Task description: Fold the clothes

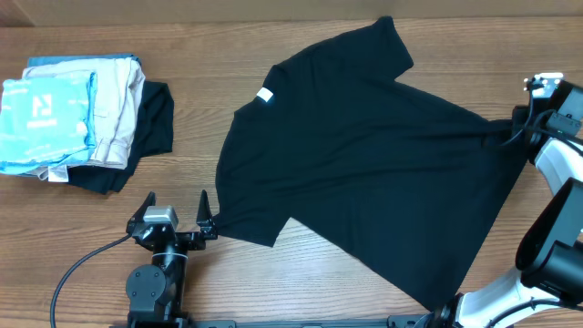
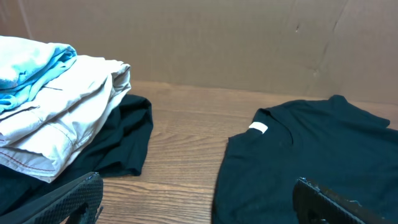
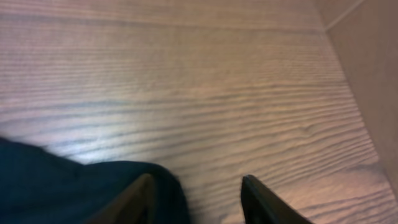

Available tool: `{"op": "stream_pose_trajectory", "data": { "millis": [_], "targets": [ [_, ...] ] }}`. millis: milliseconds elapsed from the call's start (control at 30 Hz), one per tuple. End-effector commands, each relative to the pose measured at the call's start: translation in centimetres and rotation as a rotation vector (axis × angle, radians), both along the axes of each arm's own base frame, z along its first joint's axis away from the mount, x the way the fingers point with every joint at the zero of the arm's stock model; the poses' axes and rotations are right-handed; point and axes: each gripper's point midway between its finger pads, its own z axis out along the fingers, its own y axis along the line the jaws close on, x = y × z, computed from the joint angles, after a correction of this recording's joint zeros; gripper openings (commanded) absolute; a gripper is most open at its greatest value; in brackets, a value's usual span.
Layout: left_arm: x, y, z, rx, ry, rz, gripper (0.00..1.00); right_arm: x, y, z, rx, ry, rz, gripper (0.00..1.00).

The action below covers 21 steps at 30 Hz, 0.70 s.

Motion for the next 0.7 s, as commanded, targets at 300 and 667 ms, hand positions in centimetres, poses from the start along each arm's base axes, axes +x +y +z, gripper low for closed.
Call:
{"op": "stream_pose_trajectory", "data": {
  "millis": [300,667],
  "targets": [
    [0.0,0.0,0.1,0.017,-0.007,-0.002,1.0,0.1,-2.3,3.0,0.195,-0.147,-0.278,1.0],
    [-1.5,-3.3,8.7,-0.015,-0.234,-0.198,1.0,-1.3,-1.2,1.2,0.237,-0.056,-0.282,1.0]
  ]
}}
